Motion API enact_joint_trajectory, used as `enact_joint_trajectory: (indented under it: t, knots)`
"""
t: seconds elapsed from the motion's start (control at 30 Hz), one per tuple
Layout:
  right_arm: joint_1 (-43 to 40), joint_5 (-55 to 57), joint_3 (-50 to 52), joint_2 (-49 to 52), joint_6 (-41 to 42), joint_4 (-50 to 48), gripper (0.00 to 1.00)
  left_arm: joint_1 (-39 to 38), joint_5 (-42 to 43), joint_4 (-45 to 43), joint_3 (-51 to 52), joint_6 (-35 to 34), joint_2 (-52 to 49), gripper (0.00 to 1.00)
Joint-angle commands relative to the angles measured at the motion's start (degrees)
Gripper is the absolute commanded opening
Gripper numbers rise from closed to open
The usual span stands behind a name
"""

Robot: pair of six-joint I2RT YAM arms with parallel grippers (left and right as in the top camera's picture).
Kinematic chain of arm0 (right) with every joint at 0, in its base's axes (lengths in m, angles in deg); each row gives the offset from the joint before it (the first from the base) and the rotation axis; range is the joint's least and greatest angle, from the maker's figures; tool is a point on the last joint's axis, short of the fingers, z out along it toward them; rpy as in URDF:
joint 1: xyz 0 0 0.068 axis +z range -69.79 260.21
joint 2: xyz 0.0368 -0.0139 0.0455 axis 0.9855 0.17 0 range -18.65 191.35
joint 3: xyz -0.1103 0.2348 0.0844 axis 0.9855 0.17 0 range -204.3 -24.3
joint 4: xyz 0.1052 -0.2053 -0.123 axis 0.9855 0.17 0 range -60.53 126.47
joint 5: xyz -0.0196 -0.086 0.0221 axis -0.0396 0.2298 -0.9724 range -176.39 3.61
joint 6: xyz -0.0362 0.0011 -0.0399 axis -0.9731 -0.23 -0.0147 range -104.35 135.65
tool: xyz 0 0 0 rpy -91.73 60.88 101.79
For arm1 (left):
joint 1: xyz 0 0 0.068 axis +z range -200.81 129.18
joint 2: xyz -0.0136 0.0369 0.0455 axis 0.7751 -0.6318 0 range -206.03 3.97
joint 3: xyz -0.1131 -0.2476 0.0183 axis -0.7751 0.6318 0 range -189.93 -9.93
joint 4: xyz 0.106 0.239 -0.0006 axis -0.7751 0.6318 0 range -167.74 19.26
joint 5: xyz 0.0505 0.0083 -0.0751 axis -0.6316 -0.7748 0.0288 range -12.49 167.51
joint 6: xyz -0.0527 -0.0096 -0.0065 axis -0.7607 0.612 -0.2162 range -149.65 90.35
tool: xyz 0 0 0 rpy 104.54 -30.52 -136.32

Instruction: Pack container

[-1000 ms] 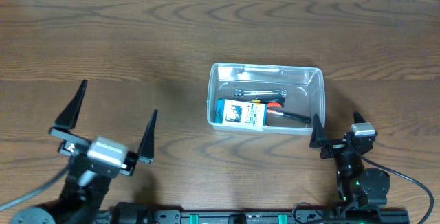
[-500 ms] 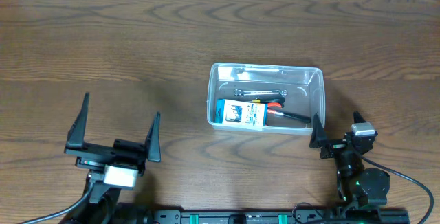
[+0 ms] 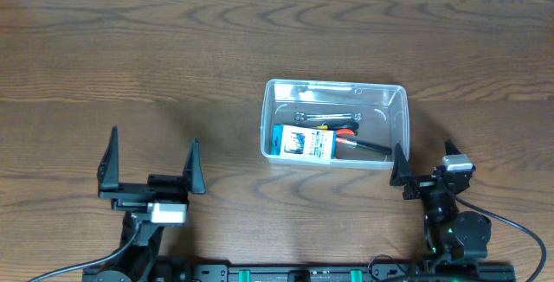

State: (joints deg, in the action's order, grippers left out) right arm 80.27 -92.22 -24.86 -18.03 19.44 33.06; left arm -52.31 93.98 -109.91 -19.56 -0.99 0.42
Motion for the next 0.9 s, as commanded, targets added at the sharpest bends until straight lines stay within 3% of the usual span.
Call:
enact_joint_trajectory:
  t: [0.0,0.27,0.43,0.87]
  knots:
    - [-0.74,-0.22,0.24,-0.31,-0.46,0.02,0.99,0.31,-6.23,-0.55,3.04,1.73,2.93,0.98]
    - [-0.74,-0.22,0.24,-0.31,-0.46,0.02,0.99,0.37,-16.96,-2.40,6.78,-4.98,3.43,0.98]
    - [-0.74,-0.22,0.24,-0.31,-0.46,0.00,0.99,0.63,-19.17,-1.95,9.42,-7.02,3.43,0.98]
    - [-0.74,-0.22,0.24,-0.31,-0.46,0.00,0.99,0.63,-19.12,20.13,9.40,-15.19,3.45,0.98]
